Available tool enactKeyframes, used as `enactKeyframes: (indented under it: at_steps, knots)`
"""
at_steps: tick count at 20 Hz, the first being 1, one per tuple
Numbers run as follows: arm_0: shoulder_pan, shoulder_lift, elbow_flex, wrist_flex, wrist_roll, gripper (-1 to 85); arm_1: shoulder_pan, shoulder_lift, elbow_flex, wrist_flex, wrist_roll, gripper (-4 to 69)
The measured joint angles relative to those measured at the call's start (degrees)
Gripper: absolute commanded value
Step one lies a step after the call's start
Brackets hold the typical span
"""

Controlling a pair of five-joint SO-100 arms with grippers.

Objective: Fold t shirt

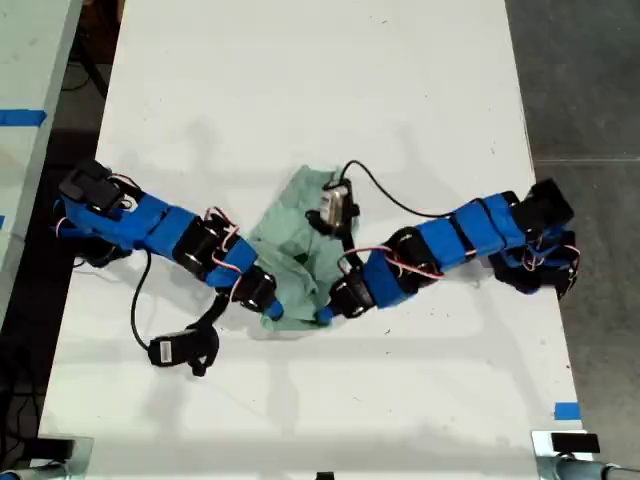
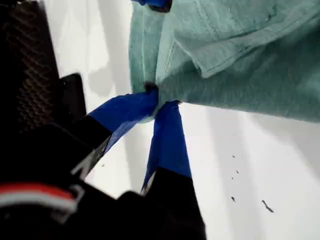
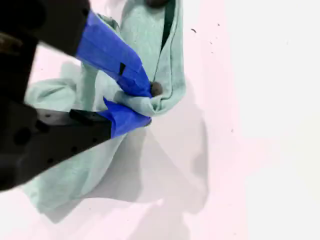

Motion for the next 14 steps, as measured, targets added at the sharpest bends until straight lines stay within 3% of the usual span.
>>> enactKeyframes:
  at_steps: [3, 7, 8, 9, 10, 14]
  knots:
    - [-9.05, 3.87, 0.0, 4.13, 3.16, -0.1, 9.32, 6.86, 6.06, 0.26, -1.41, 0.5]
    - [-22.76, 3.87, 0.0, 4.66, 10.81, -0.1, 21.97, 12.92, 15.47, 0.35, -3.43, 0.8]
    - [-25.66, 2.81, 0.0, 4.04, 12.57, 6.3, 24.7, 13.71, 16.7, 0.44, -4.04, 5.6]
    - [-28.56, 1.41, 0.0, 3.34, 14.15, 18.2, 27.07, 14.77, 18.19, 0.88, -4.31, 28.0]
    - [-30.94, 0.53, 0.09, 3.08, 15.21, 27.2, 29.27, 15.47, 19.6, 1.32, -4.66, 37.7]
    - [-39.99, 0.35, 0.09, 4.48, 18.54, 26.1, 37.79, 17.4, 20.83, 4.83, -9.58, 39.8]
